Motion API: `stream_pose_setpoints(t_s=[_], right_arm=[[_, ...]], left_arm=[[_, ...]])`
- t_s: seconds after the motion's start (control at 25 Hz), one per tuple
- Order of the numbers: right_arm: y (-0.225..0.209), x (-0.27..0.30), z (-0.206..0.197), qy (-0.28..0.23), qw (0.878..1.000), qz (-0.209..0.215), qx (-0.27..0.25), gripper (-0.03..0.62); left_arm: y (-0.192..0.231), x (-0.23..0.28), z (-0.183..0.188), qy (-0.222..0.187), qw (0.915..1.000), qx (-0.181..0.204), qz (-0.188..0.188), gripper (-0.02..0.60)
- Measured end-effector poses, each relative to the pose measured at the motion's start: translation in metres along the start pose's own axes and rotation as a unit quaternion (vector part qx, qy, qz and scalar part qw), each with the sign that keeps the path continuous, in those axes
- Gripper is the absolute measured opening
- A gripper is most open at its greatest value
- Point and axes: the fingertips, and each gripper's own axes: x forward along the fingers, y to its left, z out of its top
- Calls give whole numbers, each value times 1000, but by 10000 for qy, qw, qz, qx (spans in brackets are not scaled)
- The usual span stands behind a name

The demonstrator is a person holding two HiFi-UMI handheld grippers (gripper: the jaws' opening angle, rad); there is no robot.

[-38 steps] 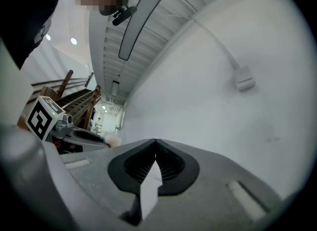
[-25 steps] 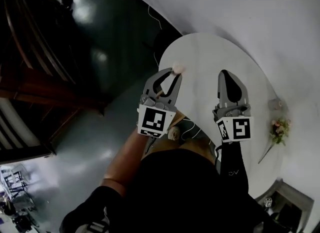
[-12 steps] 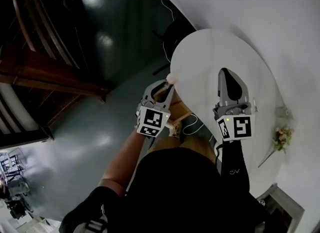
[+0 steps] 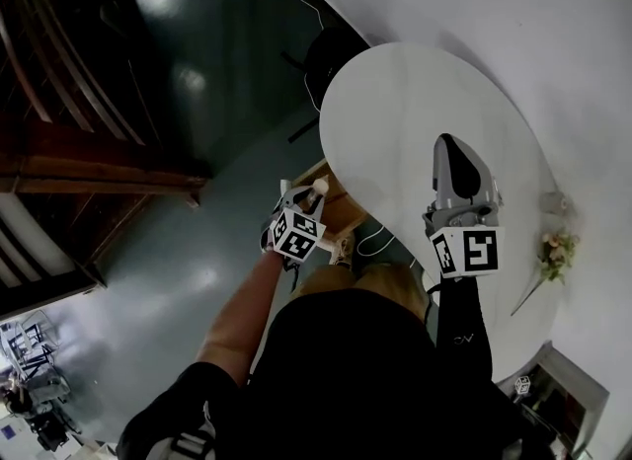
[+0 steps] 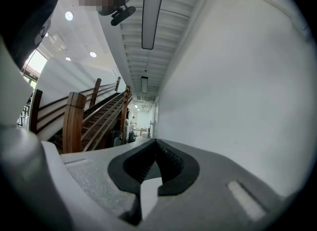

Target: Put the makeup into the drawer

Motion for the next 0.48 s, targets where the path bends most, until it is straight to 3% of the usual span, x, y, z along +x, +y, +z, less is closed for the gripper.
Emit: stream_pose_setpoints(t_s=[0.12,0.36,0.48], right_arm=[[-5,-4,-1,36,9999,-97,4,5],[-13,-11,-3,56,9997,-236,0,5],[-13,-11,-3,63,9997,-248,1,5]], left_arm=[[-20,10,-21,396,9982,221,-382,109],[-41,19,-27,531,9951,356,-751,121],[-50,21,-28,576,9926,215,-1042,187]])
